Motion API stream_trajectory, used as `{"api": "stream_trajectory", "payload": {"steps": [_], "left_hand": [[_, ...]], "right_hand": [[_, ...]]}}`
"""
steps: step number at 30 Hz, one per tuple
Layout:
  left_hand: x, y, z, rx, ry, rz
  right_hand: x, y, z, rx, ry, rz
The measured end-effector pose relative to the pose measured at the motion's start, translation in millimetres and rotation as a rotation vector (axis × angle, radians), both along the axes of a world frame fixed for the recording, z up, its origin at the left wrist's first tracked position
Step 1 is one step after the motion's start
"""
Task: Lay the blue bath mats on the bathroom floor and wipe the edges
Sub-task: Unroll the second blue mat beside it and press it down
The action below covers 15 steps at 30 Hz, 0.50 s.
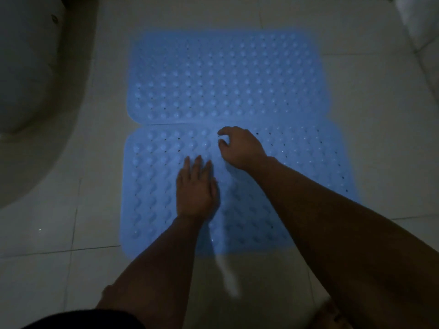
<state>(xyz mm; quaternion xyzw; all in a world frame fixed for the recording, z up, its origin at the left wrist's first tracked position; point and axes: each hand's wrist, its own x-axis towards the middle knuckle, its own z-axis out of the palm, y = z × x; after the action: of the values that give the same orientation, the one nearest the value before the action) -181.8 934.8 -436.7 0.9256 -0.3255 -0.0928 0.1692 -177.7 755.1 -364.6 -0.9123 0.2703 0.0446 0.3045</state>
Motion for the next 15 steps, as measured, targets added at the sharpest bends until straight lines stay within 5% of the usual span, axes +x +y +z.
{"api": "stream_trajectory", "payload": {"steps": [6, 15], "left_hand": [[-42, -25, -34, 0.206, -0.033, -0.111], [-46, -27, -32, 0.245, -0.075, -0.100]], "right_hand": [[-26, -32, -14, -0.025, -0.157, -0.026], [-40, -50, -39, -0.043, -0.267, -0.059]]}}
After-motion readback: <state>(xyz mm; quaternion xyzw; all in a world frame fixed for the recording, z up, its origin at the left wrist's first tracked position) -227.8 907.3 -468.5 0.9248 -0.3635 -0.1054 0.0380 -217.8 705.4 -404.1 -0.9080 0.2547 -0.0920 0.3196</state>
